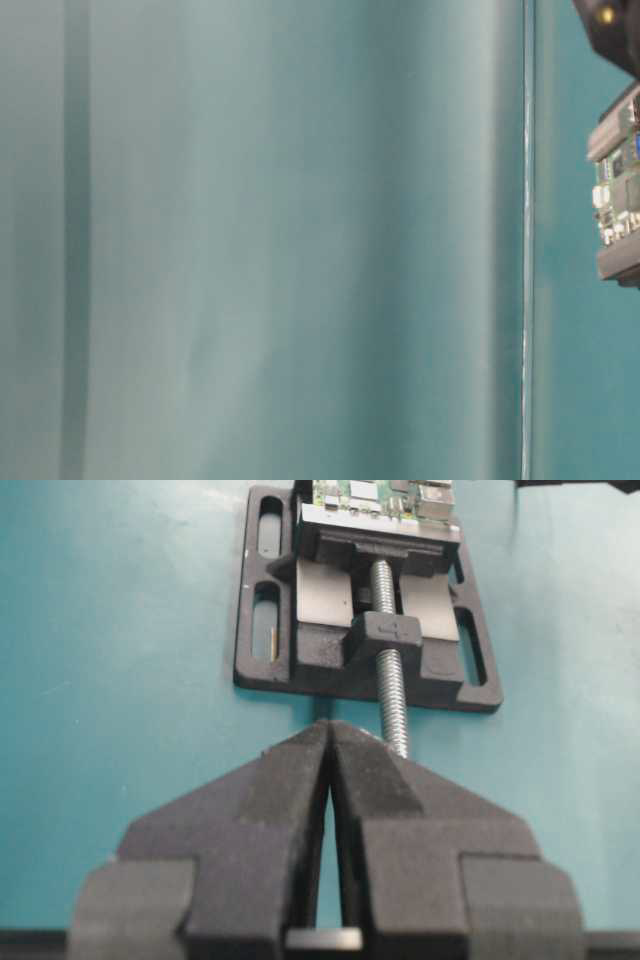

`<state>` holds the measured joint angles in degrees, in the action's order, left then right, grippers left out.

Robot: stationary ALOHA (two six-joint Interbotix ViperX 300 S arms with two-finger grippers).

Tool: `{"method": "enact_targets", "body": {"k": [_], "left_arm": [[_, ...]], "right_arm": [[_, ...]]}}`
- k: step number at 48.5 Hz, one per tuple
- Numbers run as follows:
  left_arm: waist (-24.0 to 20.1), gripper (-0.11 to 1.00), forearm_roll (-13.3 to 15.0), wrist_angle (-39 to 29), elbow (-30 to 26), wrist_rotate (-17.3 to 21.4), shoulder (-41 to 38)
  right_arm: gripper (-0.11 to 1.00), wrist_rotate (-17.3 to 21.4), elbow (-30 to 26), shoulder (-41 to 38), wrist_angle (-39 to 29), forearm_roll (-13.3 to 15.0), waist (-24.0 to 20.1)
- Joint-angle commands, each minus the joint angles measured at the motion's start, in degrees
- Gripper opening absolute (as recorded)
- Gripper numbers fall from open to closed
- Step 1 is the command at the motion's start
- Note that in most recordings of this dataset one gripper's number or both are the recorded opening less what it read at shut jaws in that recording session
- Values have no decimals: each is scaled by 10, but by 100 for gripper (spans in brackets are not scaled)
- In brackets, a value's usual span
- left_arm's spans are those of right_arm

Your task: Insert the USB into the fixed PCB.

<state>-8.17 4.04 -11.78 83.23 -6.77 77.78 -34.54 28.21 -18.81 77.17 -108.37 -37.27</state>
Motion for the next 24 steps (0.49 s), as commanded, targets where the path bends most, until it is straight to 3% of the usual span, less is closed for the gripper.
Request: {"method": "enact_targets", "body": {"k": [1, 9, 24], "left_arm": [[-2, 0, -2, 3, -10, -2, -4], [-2, 0, -1, 3, -10, -2, -4], [-2, 0, -1, 3, -10, -2, -4]], "right_arm": [[61, -1, 11, 37, -4, 9, -7], [61, -1, 47, 75, -18, 20, -9], [61, 0, 144, 170, -47, 70, -9]]}}
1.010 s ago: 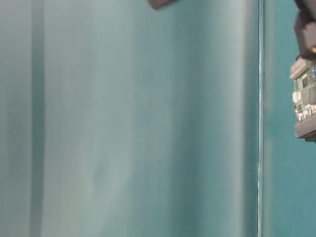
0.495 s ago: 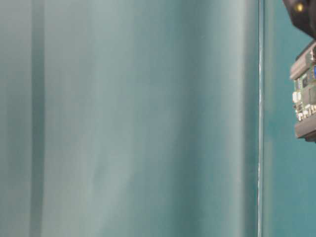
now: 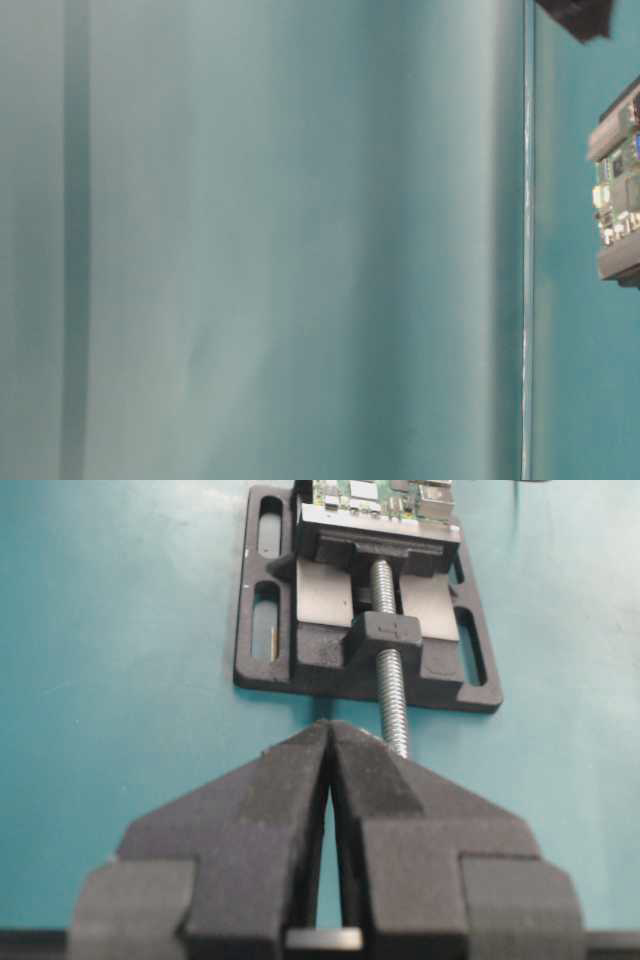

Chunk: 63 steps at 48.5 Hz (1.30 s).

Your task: Insert the USB into the fixed PCB.

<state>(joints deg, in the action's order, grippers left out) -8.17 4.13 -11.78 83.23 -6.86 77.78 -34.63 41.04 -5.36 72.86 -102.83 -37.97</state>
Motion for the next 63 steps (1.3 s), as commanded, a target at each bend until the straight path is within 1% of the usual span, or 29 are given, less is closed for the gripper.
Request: {"method": "enact_targets", "body": {"k": [1, 6, 13, 20, 28, 32, 43, 54, 57, 63], "left_arm": [[-2, 0, -2, 3, -10, -1, -4], [-2, 0, -3, 3, -10, -1, -4], [-2, 0, -2, 3, -10, -1, -4], [-2, 0, -3, 3, -10, -1, -4], [-2, 0, -2, 3, -10, -1, -4], [-2, 0, -2, 3, -10, -1, -4], [-2, 0, -2, 3, -10, -1, -4], [-2, 0, -3, 3, -10, -1, -4], [-2, 0, -3, 3, -10, -1, -4], [-2, 0, -2, 3, -10, -1, -4]], "right_arm": [[61, 1, 23, 41, -7, 19, -2], [61, 1, 60, 76, -33, 40, 3], [61, 2, 99, 112, -89, 69, 18], [61, 2, 123, 141, -129, 98, 32], [61, 1, 142, 171, -148, 131, 54], [61, 1, 151, 183, -166, 150, 69], [61, 1, 179, 221, -250, 196, 122], [61, 1, 214, 279, -369, 273, 192], [61, 1, 222, 294, -400, 288, 210], [61, 1, 242, 330, -440, 318, 236]]}}
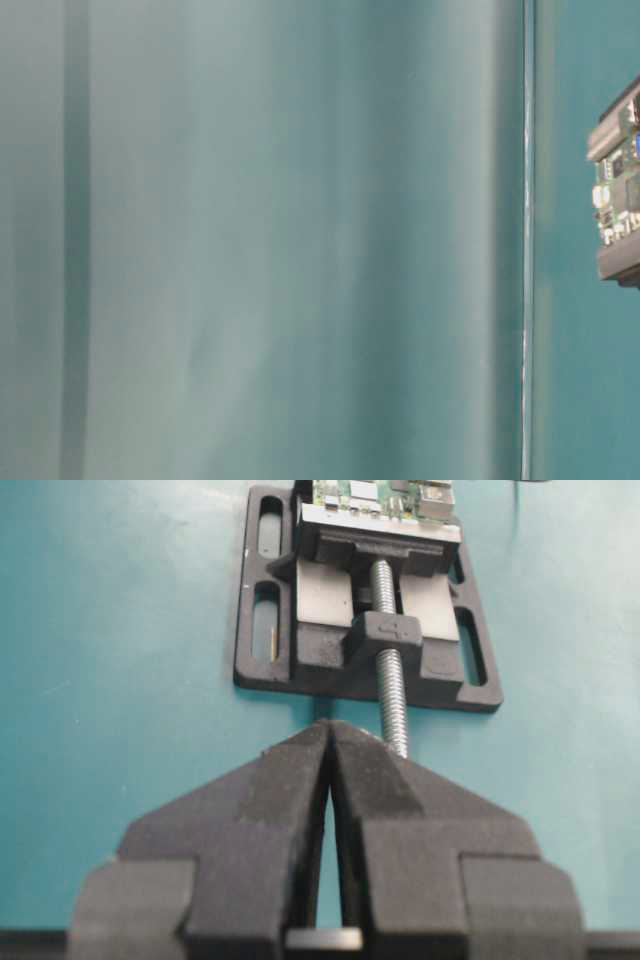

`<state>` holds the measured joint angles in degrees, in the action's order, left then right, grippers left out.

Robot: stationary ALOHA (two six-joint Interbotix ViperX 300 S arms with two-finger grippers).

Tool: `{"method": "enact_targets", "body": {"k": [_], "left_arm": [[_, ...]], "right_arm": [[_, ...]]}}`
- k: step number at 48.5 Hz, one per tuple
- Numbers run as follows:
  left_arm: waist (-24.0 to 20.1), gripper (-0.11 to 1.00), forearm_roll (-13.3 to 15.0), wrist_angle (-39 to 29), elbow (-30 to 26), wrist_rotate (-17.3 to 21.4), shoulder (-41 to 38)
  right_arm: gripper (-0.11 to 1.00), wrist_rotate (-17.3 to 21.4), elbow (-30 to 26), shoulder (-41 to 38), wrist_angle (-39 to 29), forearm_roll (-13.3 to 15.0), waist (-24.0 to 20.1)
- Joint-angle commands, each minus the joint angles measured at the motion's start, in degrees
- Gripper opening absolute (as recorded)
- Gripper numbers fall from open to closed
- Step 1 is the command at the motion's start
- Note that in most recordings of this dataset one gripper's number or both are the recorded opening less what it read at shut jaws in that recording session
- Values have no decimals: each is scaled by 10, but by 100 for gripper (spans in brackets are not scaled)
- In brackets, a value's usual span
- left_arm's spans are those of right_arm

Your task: Insert the USB into the fixed PCB.

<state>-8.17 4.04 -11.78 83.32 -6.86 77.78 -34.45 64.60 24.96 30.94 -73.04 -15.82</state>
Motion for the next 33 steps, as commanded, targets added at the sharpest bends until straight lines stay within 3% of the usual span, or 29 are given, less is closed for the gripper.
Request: {"method": "enact_targets", "body": {"k": [1, 16, 33], "left_arm": [[-2, 0, -1, 3, -11, -1, -4], [-2, 0, -1, 3, -11, -1, -4], [-2, 0, -2, 3, -11, -3, -4]], "right_arm": [[61, -1, 10, 33, -26, 25, 18], [61, 0, 67, 124, -47, 95, 33], [61, 1, 133, 237, -148, 106, 45]]}}
